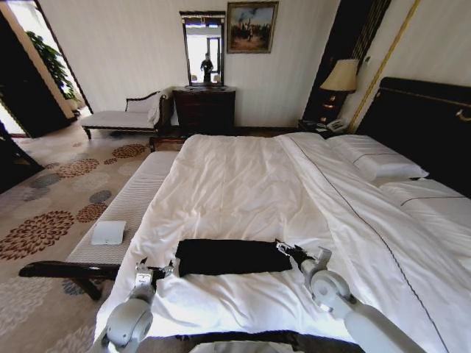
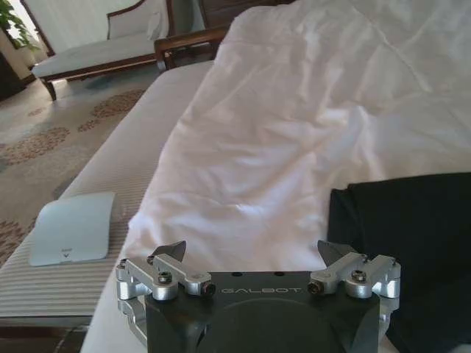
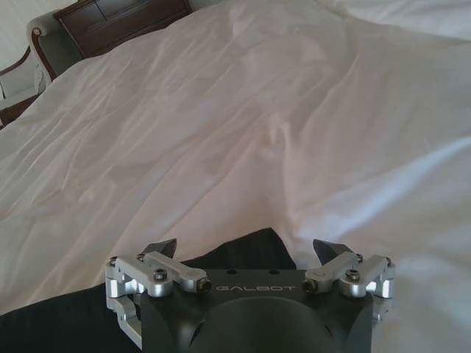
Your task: Fold the clothes on the bed.
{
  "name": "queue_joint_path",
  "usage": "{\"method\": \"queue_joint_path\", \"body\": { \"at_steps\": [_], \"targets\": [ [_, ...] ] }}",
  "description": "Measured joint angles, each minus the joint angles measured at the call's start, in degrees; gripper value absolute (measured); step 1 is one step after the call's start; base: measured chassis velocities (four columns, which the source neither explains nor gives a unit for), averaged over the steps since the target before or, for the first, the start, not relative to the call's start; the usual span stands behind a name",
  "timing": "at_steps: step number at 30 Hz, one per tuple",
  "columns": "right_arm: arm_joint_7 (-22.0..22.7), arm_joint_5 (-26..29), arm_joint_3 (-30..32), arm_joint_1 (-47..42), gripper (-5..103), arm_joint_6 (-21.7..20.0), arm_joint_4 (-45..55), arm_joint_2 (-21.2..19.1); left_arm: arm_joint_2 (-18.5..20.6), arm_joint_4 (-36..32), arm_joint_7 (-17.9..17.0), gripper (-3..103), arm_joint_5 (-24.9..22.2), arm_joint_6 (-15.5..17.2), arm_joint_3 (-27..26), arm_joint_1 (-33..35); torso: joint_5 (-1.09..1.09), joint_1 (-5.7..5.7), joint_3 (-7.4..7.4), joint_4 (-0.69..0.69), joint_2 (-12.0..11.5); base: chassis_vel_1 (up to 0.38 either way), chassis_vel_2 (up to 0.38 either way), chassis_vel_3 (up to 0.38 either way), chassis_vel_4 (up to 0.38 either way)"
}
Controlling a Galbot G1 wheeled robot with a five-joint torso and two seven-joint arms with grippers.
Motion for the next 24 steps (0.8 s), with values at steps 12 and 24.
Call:
{"method": "queue_joint_path", "body": {
  "at_steps": [12,24],
  "targets": [
    [-6.55,0.44,1.72,0.02,88,2.11,-3.99,1.8,-0.74,-0.36,-1.33,100,-0.73,0.43,-0.78,1.04,-0.02,0.0,0.0,0.0,0.0,0.0,0.0,0.0,0.0],
    [-7.66,-2.35,1.2,-0.86,49,2.44,-5.39,1.87,-0.76,0.22,-1.87,100,-0.78,0.74,-0.1,0.86,-0.02,0.0,0.0,0.0,0.0,0.0,0.0,0.0,0.0]
  ]
}}
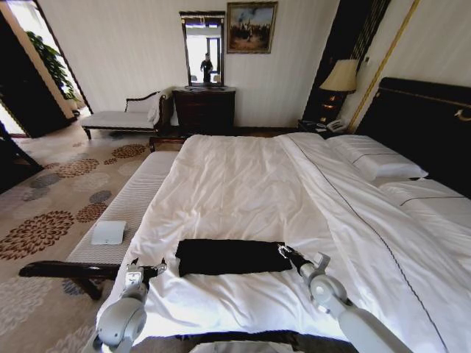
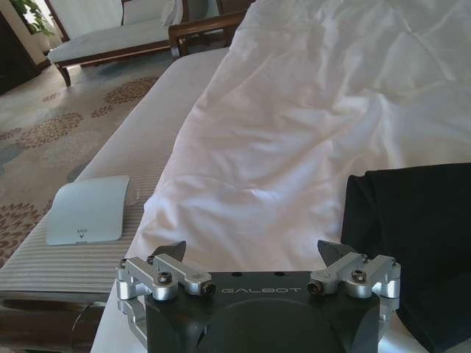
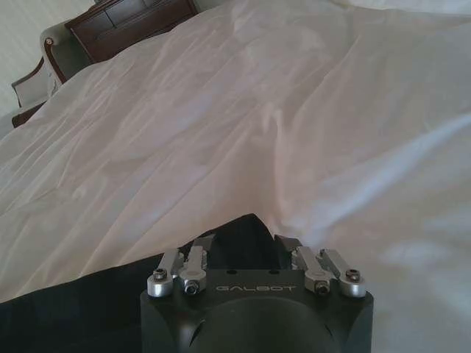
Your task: Fold the clothes on the bed.
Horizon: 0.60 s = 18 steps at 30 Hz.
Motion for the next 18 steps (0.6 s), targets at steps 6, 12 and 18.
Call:
{"method": "queue_joint_path", "body": {
  "at_steps": [6,12,18],
  "targets": [
    [-0.54,-0.59,-0.09,-0.42,22,0.33,0.05,0.04,-0.17,0.4,-0.19,100,0.16,0.06,0.33,-0.16,0.0,0.0,0.0,0.0,0.0,0.0,0.0,0.0,0.0],
    [-1.17,-0.93,-0.5,-0.11,2,0.81,-0.03,0.14,-0.27,1.02,-0.31,100,0.43,-0.03,0.26,-0.17,0.0,0.0,0.0,0.0,0.0,0.0,0.0,0.0,0.0],
    [-2.1,-0.94,-0.58,0.89,0,1.67,-0.28,0.09,-0.29,1.68,-0.42,100,0.86,-0.27,0.2,-0.16,0.0,0.0,0.0,0.0,0.0,0.0,0.0,0.0,0.0]
  ]
}}
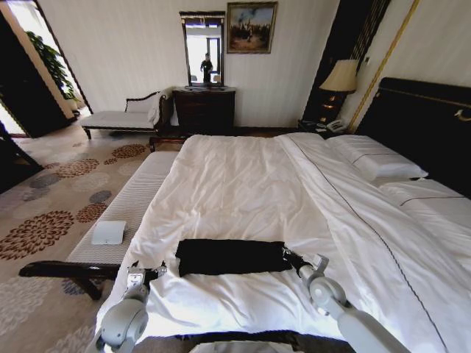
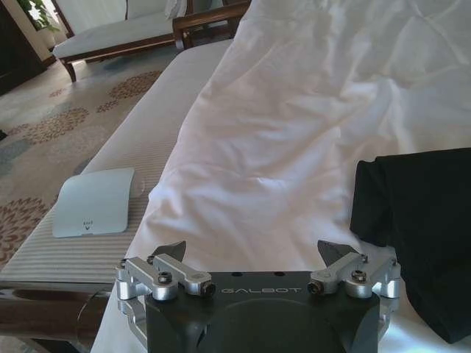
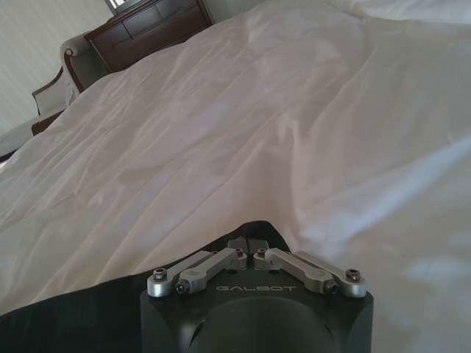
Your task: Fold the clothes on the bed.
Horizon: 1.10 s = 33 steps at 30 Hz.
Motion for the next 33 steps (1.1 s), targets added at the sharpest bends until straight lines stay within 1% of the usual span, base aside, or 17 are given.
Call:
{"method": "queue_joint_path", "body": {
  "at_steps": [9,14,17,20,23,24,25,27,28,29,30,31,32,33],
  "targets": [
    [-0.5,0.58,0.8,2.17,0,0.85,-1.05,-0.19,-0.3,0.36,-0.09,100,0.48,-0.04,0.41,-0.09,0.01,0.0,0.0,0.0,0.0,0.0,0.0,0.0,0.0],
    [-2.04,0.38,0.99,2.79,0,2.3,-2.52,0.12,-0.77,0.8,-0.13,100,0.97,-0.08,1.12,-0.31,0.0,0.0,0.0,0.0,0.0,0.0,0.0,0.0,0.0],
    [-3.17,-1.46,0.88,3.13,0,3.63,-4.11,0.86,-1.15,1.21,-0.15,100,1.28,-0.15,1.64,-0.44,0.01,0.0,0.0,0.0,0.0,0.0,0.0,0.0,0.0],
    [-3.14,-2.73,0.73,2.91,0,3.95,-4.22,1.16,-1.4,1.41,-0.15,100,1.52,-0.23,1.96,-0.46,0.01,0.0,0.0,0.0,0.0,0.0,0.0,0.0,0.0],
    [-2.08,-3.94,0.99,1.83,16,4.21,-2.72,1.28,-1.63,1.64,-0.14,100,1.72,-0.38,2.23,-0.44,0.0,0.0,0.0,-0.01,0.0,0.0,0.0,0.0,0.0],
    [-2.08,-3.94,0.99,1.83,16,4.21,-2.72,1.28,-1.63,1.64,-0.14,100,1.72,-0.38,2.23,-0.44,0.0,0.0,0.0,-0.01,0.0,0.0,0.0,0.0,0.0],
    [-0.98,-4.04,1.43,1.14,21,4.08,-1.58,1.07,-1.63,1.69,-0.14,100,1.74,-0.48,2.23,-0.44,0.0,0.0,0.0,0.0,0.0,0.0,0.0,0.0,0.0],
    [0.81,-4.01,2.06,0.08,21,3.6,0.22,0.68,-1.63,1.73,-0.12,100,1.74,-0.61,2.22,-0.42,0.0,0.0,0.0,0.0,0.0,0.0,0.0,0.0,0.0],
    [3.46,-3.38,3.13,-1.47,32,2.81,2.95,0.15,-1.55,1.79,-0.08,100,1.74,-0.91,2.08,-0.4,-0.01,0.0,0.0,-0.01,-0.01,0.0,0.0,0.0,0.0],
    [3.46,-3.38,3.13,-1.47,32,2.81,2.95,0.15,-1.55,1.79,-0.08,100,1.74,-0.91,2.08,-0.4,-0.01,0.0,0.0,-0.01,-0.01,0.0,0.0,0.0,0.0],
    [4.43,-2.89,3.57,-2.16,37,2.53,4.22,-0.05,-1.5,1.84,-0.08,100,1.73,-1.03,2.0,-0.39,-0.01,0.0,0.0,-0.01,0.0,0.0,0.0,0.0,0.0],
    [5.41,-2.09,4.1,-3.0,37,2.12,5.89,-0.23,-1.45,1.9,-0.06,100,1.73,-1.18,1.93,-0.37,0.0,0.0,0.0,-0.01,-0.01,0.0,0.0,0.0,0.0],
    [5.81,-1.6,4.3,-3.38,43,1.87,6.73,-0.3,-1.43,1.94,-0.06,100,1.73,-1.24,1.89,-0.37,0.0,0.0,0.0,-0.02,0.0,0.0,0.0,0.0,0.0],
    [6.9,0.07,4.65,-4.29,48,0.86,9.08,-0.39,-1.41,2.02,-0.04,100,1.71,-1.39,1.81,-0.37,-0.02,0.0,0.0,-0.01,0.0,0.0,0.0,0.0,0.0]
  ]
}}
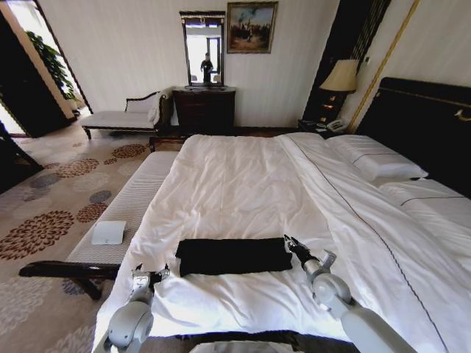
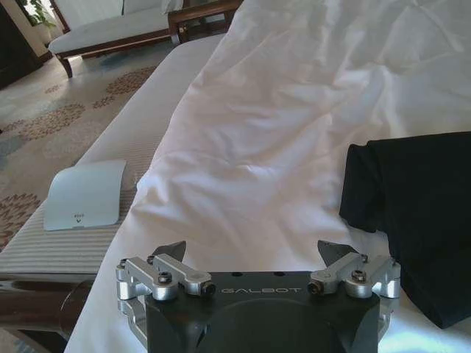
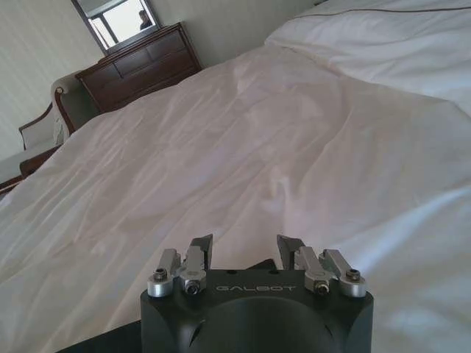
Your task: Fold the clothes on the bed.
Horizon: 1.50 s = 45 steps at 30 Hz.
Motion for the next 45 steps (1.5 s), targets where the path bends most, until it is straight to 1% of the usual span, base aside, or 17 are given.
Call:
{"method": "queue_joint_path", "body": {
  "at_steps": [2,4,7,10,11,13,15,20,23,25,28,34,37,39,41,43,45],
  "targets": [
    [1.47,1.9,-0.34,-0.18,59,-1.61,1.74,0.28,-0.03,0.05,0.01,100,-0.01,-0.06,-0.02,-0.03,0.0,0.0,0.0,0.0,0.0,0.0,0.0,0.0,0.0],
    [2.15,2.63,-0.78,0.1,59,-2.47,2.01,0.58,-0.05,0.05,0.02,100,-0.01,-0.08,-0.01,-0.03,0.0,-0.01,0.0,0.0,0.0,0.0,0.0,0.0,0.0],
    [6.18,6.68,-2.98,3.06,76,-7.83,1.21,1.79,-0.19,0.03,0.03,100,0.13,-0.11,0.21,0.11,0.01,0.0,0.0,0.02,0.0,0.0,0.0,0.0,0.0],
    [7.55,8.28,-3.58,4.53,81,-10.36,0.47,2.21,-0.2,-0.03,0.03,100,0.22,-0.11,0.34,0.2,0.02,0.0,0.0,0.03,0.0,0.0,0.0,0.0,0.0],
    [7.96,9.14,-4.01,5.72,92,-12.18,-0.17,2.41,-0.23,-0.11,0.02,100,0.32,-0.12,0.38,0.32,0.02,0.0,0.01,0.01,0.0,0.0,0.0,0.0,0.0],
    [8.02,9.59,-4.29,6.53,92,-13.33,-0.55,2.44,-0.29,-0.2,0.03,100,0.39,-0.13,0.38,0.49,0.01,0.0,0.0,0.02,0.0,0.0,0.0,0.0,0.0],
    [8.05,10.07,-4.6,7.25,99,-14.56,-0.9,2.4,-0.35,-0.3,0.03,100,0.54,-0.23,0.33,0.76,0.02,0.0,0.0,0.02,0.0,0.0,0.0,0.0,0.0],
    [8.83,10.17,-4.41,6.08,100,-16.62,0.71,1.35,-0.36,-0.67,0.0,100,0.67,-0.41,-0.13,1.21,0.02,0.0,0.01,0.02,0.0,0.0,0.0,0.0,0.0],
    [12.23,9.5,-3.59,0.95,100,-19.04,6.24,-1.26,-0.44,-0.64,-0.05,100,0.68,-0.48,-0.33,1.02,0.02,0.0,0.0,0.0,0.0,0.0,0.0,0.0,0.0],
    [12.44,9.43,-3.53,0.48,100,-19.2,6.71,-1.5,-0.48,-0.6,-0.05,100,0.68,-0.48,-0.33,0.98,0.02,0.0,0.0,0.0,0.0,0.0,0.0,0.0,0.0],
    [14.01,7.03,-2.91,-5.4,100,-20.19,11.68,-3.73,-1.05,-0.18,-0.08,100,1.04,-0.48,0.18,0.61,0.01,0.0,0.0,0.0,0.01,0.0,0.0,0.0,0.0],
    [17.3,2.74,-2.79,-9.5,100,-21.81,14.11,-4.67,-1.48,0.02,-0.05,100,1.59,-0.48,0.71,0.25,0.01,0.0,0.0,0.0,0.01,0.0,0.0,0.0,0.0],
    [17.84,0.54,-2.07,-9.93,100,-20.77,14.15,-4.75,-1.32,-0.06,0.42,100,1.39,-1.24,0.7,-0.2,0.01,0.0,0.0,0.02,0.01,0.0,0.0,0.0,0.0],
    [17.81,-1.16,-0.85,-8.24,100,-18.32,13.96,-4.07,-0.77,-0.69,2.19,100,-0.23,-4.88,0.2,-1.81,0.01,-0.01,0.0,0.02,0.01,0.0,0.0,0.0,0.0],
    [17.76,-1.29,-0.77,-8.07,100,-18.12,13.93,-4.0,-0.72,-0.76,2.38,100,-0.38,-5.23,0.18,-1.98,0.02,-0.01,0.0,0.02,0.01,0.0,0.0,0.0,0.0],
    [16.06,-2.73,-0.69,-5.6,100,-15.37,13.01,-2.81,-0.18,-1.48,4.6,100,-1.32,-8.21,0.7,-4.67,0.03,0.0,0.0,0.01,0.01,0.0,0.0,0.0,0.0],
    [14.29,-4.04,-1.97,-4.15,100,-13.97,11.23,-1.96,-0.63,-0.11,4.89,100,0.07,-7.68,2.38,-6.82,0.04,0.0,0.0,0.01,0.01,0.0,0.0,0.0,0.0]
  ]
}}
